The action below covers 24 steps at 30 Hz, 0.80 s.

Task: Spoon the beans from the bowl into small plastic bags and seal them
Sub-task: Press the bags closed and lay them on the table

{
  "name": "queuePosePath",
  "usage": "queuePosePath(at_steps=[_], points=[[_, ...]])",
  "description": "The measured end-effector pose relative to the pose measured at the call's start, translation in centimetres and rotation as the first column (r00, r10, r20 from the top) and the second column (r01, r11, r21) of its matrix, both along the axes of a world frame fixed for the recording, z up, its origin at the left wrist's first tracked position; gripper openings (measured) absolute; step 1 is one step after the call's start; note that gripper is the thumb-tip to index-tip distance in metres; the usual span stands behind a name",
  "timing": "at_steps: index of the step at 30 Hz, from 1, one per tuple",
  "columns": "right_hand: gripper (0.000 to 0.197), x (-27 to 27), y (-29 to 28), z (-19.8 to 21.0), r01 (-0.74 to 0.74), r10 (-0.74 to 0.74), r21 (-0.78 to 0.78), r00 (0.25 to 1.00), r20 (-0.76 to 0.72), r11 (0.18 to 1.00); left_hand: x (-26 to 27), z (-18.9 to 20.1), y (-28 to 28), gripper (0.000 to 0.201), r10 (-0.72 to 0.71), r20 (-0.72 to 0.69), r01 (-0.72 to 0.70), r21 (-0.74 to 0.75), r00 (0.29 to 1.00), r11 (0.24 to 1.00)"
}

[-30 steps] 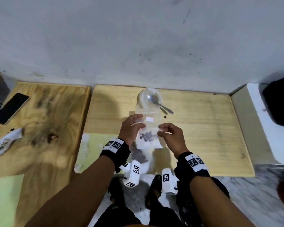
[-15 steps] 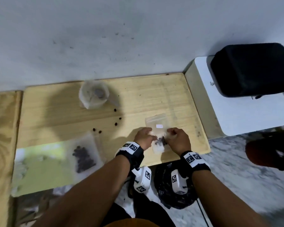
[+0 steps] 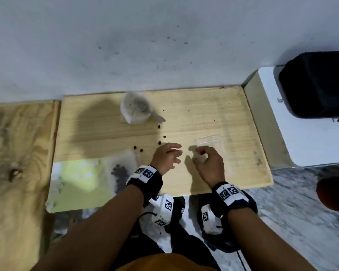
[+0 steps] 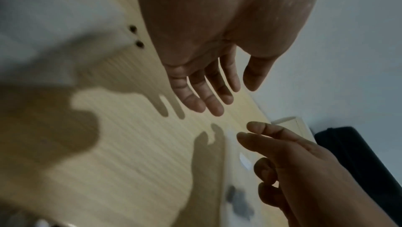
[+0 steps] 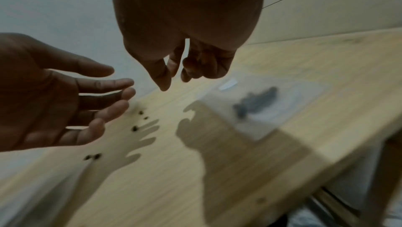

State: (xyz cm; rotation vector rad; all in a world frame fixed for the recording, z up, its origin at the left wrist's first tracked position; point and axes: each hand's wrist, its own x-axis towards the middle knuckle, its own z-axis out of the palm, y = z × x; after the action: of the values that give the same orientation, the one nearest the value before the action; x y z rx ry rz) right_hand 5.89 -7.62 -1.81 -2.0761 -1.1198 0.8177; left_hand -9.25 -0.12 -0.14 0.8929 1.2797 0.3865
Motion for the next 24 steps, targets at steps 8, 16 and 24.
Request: queuePosePath(at_steps=[8,16,24], points=[[0.021,-12.7,2.4,-0.4,-0.397,0.369,-0.178,0.914,-0.171,0.9,-13.7,0.6,0.8,0.013,0.329,-0.148,-0.29,0.238,0.932,0.927],[0.074,-18.9,2.3,-1.3,-0.346,0.371,-0.402,0.928,-0.017,0.848,-21.7,-2.6,-1.4,0.017,0.27,-0.366,-0.239,0.128,0.891,0.962],[0.071,-19.6,1.5,-1.4,-0.236,0.281,-0.319,0.955,0.1,0.918,-22.1,-4.0,-2.3,0.019,0.231,-0.237,-0.235,0.01,0.944,0.972]])
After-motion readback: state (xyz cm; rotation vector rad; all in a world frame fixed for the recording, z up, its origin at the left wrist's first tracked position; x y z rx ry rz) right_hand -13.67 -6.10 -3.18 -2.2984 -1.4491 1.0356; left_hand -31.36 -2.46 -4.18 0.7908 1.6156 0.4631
